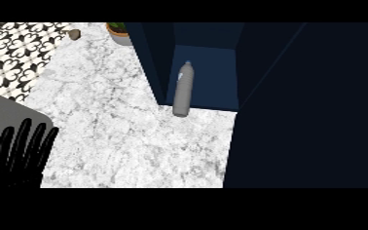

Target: Pick up the bottled water, place it into the cabinet and close the cabinet

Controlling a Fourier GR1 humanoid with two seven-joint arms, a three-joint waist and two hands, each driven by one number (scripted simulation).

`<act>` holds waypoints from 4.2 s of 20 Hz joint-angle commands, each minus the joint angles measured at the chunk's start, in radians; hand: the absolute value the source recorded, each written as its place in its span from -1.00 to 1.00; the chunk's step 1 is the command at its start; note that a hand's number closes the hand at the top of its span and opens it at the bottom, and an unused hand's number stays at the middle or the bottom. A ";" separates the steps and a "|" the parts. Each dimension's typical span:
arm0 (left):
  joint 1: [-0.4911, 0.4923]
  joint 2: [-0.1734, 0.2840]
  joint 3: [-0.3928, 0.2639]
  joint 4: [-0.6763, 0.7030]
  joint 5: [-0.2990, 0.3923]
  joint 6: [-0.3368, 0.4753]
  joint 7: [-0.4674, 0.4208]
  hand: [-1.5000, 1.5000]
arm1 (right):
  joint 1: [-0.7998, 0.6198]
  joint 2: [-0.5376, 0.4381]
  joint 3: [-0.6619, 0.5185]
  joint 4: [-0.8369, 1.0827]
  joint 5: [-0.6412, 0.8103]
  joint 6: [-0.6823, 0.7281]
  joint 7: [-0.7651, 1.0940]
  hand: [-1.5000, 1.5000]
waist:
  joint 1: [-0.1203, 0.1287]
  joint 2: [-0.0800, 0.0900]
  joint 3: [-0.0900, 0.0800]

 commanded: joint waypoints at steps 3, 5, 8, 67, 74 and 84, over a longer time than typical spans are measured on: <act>0.022 0.056 0.048 -0.007 0.044 -0.081 0.006 -1.00 | -0.113 0.039 0.219 -0.043 0.036 0.040 0.107 1.00 | 0.044 0.016 -0.001; 0.021 0.064 0.059 -0.002 0.046 -0.084 0.009 -1.00 | -0.128 0.021 0.206 -0.071 0.033 0.038 0.144 1.00 | 0.049 0.021 -0.003; 0.035 0.077 0.066 -0.008 0.053 -0.117 0.004 -1.00 | -0.168 0.029 0.199 -0.042 0.018 0.031 0.152 1.00 | 0.076 0.024 -0.004; -0.022 0.176 0.171 0.046 0.137 -0.256 0.040 -1.00 | -0.633 0.004 -0.105 0.141 -0.093 0.058 0.348 1.00 | 0.184 0.076 -0.012; -0.021 0.181 0.177 0.058 0.143 -0.268 0.043 -1.00 | -0.781 0.095 -0.130 0.275 -0.118 0.001 0.456 1.00 | 0.191 0.072 -0.008; -0.028 0.173 0.185 0.073 0.158 -0.263 0.045 -1.00 | -1.069 0.293 -0.269 0.518 -0.106 -0.157 0.561 1.00 | 0.157 0.054 0.001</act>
